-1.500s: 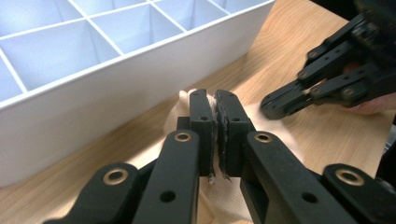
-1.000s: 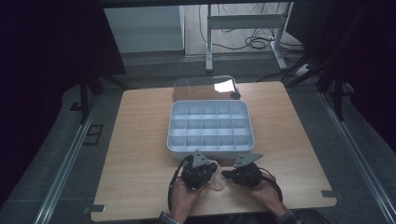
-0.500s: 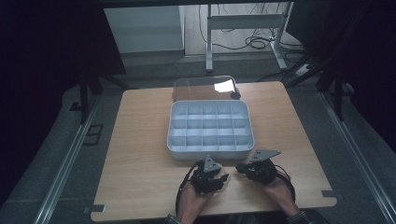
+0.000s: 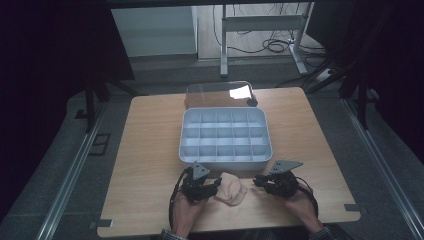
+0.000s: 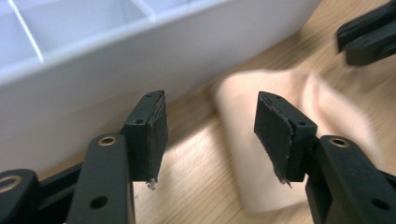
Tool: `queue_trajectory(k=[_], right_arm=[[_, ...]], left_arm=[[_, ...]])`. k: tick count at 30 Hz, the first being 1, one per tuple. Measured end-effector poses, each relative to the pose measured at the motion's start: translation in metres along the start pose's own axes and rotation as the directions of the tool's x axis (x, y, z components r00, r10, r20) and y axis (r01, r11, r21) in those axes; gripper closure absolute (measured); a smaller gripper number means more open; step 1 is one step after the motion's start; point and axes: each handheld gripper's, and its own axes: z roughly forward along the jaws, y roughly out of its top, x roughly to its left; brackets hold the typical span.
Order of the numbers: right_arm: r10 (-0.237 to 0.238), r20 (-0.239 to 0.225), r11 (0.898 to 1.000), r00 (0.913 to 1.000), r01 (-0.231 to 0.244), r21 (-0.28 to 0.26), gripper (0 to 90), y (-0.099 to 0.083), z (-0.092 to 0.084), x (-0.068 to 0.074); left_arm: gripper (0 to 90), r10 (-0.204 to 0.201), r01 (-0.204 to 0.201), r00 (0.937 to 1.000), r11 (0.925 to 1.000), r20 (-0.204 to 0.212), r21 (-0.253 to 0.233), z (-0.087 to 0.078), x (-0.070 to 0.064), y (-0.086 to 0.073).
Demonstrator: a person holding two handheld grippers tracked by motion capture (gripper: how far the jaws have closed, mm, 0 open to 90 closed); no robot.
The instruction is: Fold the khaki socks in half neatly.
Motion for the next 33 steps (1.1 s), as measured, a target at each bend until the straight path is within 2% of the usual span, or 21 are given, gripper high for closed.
queue_trajectory(k=[4, 9, 16, 21, 24, 25, 28, 29, 31, 33], right_arm=[[-0.003, -0.004, 1.000, 1.0000, 0.003, -0.002, 74.7, 0.001, 0.001, 0.002], [0.001, -0.008, 1.000, 1.0000, -0.001, -0.012, 72.2, 0.002, 0.000, 0.003], [0.001, -0.042, 1.000, 0.9991, -0.001, 0.001, 67.3, 0.000, 0.008, 0.010], [-0.019, -0.033, 0.999, 0.9993, 0.020, 0.029, 65.7, -0.001, 0.021, 0.014], [-0.024, -0.025, 0.999, 0.9994, 0.025, 0.043, 65.4, 0.001, 0.027, 0.012], [-0.025, -0.019, 0.998, 0.9995, 0.026, 0.048, 65.4, 0.002, 0.029, 0.010], [-0.024, -0.015, 0.999, 0.9996, 0.025, 0.030, 67.5, 0.007, 0.025, 0.010], [-0.020, -0.023, 1.000, 0.9995, 0.021, 0.016, 69.0, 0.010, 0.021, 0.011], [-0.018, -0.030, 1.000, 0.9994, 0.018, 0.007, 70.9, 0.013, 0.018, 0.012], [-0.025, -0.066, 1.000, 0.9975, 0.024, -0.007, 77.6, 0.024, 0.012, 0.017]], left_arm=[[39.7, 0.001, -0.001, 1.0000, 0.9995, -0.001, 0.031, 0.008, -0.001, -0.007], [38.3, 0.000, 0.000, 0.9999, 0.9990, -0.011, 0.045, 0.011, -0.004, -0.011], [36.1, -0.009, 0.009, 0.9999, 0.9984, -0.008, 0.056, 0.004, -0.012, -0.020], [34.8, -0.020, 0.019, 0.9996, 0.9974, 0.018, 0.070, -0.002, -0.023, -0.026], [32.8, -0.010, 0.007, 0.9994, 0.9964, 0.033, 0.085, -0.005, -0.029, -0.027], [31.2, 0.008, -0.010, 0.9996, 0.9968, 0.026, 0.080, -0.008, -0.031, -0.025], [30.4, 0.009, -0.010, 0.9999, 0.9982, 0.014, 0.059, -0.011, -0.028, -0.023], [29.8, 0.004, -0.004, 1.0000, 0.9992, -0.002, 0.039, -0.013, -0.021, -0.019], [29.5, 0.001, -0.001, 1.0000, 0.9996, -0.005, 0.029, -0.013, -0.018, -0.018], [29.4, -0.002, 0.002, 1.0000, 0.9997, -0.005, 0.024, -0.011, -0.013, -0.017]])
